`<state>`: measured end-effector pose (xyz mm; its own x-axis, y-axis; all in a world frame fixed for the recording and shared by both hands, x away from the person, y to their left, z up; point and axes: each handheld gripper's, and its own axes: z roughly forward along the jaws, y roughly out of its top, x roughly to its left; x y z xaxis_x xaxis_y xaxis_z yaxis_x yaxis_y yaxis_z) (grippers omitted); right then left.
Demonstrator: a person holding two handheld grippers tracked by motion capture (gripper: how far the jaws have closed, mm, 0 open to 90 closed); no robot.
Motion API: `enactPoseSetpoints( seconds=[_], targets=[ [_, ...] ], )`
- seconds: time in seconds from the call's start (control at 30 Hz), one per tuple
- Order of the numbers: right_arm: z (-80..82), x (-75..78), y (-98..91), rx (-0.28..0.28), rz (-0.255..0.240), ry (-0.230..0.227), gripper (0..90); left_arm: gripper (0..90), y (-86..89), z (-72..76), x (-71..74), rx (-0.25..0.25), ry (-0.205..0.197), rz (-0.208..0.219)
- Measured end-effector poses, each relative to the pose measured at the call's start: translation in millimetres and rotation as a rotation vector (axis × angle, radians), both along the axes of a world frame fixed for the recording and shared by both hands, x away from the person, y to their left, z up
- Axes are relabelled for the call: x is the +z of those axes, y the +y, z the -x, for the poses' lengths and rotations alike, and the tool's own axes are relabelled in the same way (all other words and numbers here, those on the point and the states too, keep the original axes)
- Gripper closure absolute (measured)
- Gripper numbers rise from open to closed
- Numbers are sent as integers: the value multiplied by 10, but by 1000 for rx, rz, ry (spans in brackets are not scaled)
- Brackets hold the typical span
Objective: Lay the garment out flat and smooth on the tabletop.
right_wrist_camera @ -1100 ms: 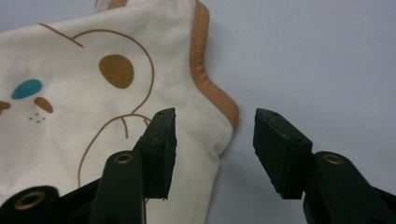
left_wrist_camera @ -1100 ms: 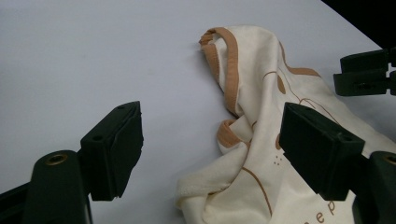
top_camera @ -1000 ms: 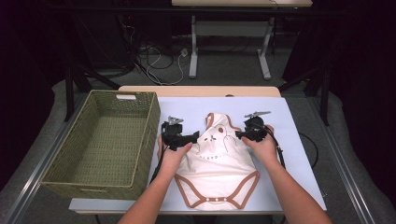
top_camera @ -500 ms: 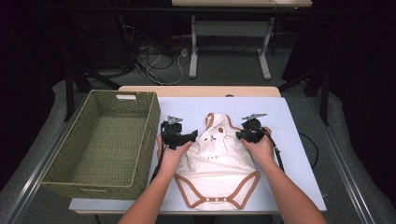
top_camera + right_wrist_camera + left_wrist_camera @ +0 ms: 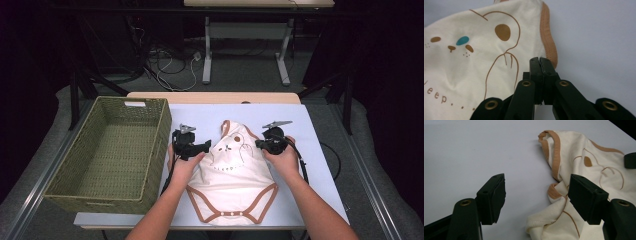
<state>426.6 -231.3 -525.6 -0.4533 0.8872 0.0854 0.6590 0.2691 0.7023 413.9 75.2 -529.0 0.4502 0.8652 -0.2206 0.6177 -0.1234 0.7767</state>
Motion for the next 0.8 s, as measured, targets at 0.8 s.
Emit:
enactPoseSetpoints(
  seconds=[0.8],
  targets=[
    [480, -18, -725, -74, -111, 22, 896, 388, -129, -67, -116, -46, 7, -23]
  ],
)
